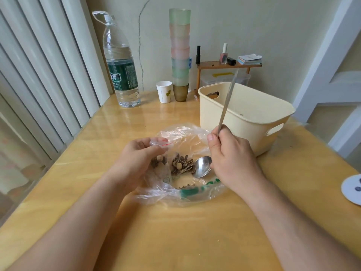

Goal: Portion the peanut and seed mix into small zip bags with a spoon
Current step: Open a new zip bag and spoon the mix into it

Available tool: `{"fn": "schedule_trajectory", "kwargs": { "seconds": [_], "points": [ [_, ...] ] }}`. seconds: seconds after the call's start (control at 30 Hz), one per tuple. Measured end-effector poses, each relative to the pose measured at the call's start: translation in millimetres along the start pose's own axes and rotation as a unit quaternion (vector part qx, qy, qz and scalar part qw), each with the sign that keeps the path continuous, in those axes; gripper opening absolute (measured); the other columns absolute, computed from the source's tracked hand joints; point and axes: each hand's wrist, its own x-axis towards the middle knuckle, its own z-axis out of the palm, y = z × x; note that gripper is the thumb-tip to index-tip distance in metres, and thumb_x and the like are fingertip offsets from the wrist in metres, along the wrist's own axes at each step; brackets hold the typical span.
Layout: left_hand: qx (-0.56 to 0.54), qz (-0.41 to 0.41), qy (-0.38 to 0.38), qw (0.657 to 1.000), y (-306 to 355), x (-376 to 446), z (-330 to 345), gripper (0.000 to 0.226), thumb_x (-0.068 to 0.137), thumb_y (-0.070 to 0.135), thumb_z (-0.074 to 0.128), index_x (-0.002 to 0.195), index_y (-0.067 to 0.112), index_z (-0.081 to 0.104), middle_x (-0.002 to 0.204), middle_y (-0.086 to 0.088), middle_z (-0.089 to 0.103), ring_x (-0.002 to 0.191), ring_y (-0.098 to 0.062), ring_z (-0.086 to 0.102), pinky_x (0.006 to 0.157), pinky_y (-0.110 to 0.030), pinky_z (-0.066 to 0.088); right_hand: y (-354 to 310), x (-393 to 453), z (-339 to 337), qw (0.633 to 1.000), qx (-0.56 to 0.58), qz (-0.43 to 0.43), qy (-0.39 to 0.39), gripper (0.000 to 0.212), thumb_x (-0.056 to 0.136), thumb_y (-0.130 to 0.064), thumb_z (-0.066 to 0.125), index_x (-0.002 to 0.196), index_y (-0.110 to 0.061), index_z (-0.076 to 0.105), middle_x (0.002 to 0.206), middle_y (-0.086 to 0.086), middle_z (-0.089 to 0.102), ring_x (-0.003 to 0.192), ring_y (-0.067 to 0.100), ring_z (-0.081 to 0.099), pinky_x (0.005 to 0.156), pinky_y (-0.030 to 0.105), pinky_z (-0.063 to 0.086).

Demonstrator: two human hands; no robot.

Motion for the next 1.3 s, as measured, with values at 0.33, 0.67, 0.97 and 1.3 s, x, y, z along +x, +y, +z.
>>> {"fn": "schedule_trajectory", "kwargs": {
  "seconds": [0.33,0.67,0.97,1.3],
  "points": [
    [0.290,0.004,-0.005,0.957,2.2,3.0,28.0,0.032,0.090,0.032,0.073,0.067,0.016,0.058,0.054,0.000,0.052,0.050,-0.018,0.044,0.054,-0.027,0.041,-11.7,0.5,8.4,0.999,0.015,-0.013,-0.028,0.015,0.110,-0.034,0.041,0.095,-0.030,0.040,0.078,-0.006,0.054,0.074,0.026,0.049,0.065,0.038,0.030],
    [-0.117,-0.061,0.004,0.991,9.7,3.6,32.0,0.021,0.093,0.013,0.071,0.074,0.010,0.079,0.099,-0.018,0.056,0.091,-0.033,0.054,0.062,-0.034,0.042,-5.9,-5.4,13.8,0.995,0.074,0.061,-0.030,0.021,0.108,-0.042,0.040,0.094,-0.029,0.048,0.072,-0.002,0.068,0.068,0.019,0.070,0.069,0.042,0.057],
    [-0.144,-0.028,-0.030,0.989,29.3,-8.9,12.8,0.017,0.100,0.012,0.059,0.112,0.005,0.070,0.115,-0.013,0.078,0.116,-0.027,0.072,0.079,-0.030,0.054,2.1,-7.2,16.0,0.926,0.305,0.224,0.000,0.016,0.111,-0.026,0.045,0.097,-0.024,0.054,0.058,0.001,0.067,0.071,0.026,0.077,0.076,0.048,0.065],
    [0.085,0.110,0.017,0.990,27.1,-17.5,-21.5,0.013,0.097,0.008,0.071,0.109,0.012,0.069,0.084,-0.016,0.077,0.073,-0.024,0.071,0.065,-0.028,0.057,-7.3,-8.3,7.8,0.909,0.367,0.194,0.039,0.017,0.111,-0.021,0.044,0.097,-0.017,0.053,0.058,0.001,0.061,0.071,0.031,0.076,0.064,0.036,0.059]
  ]
}}
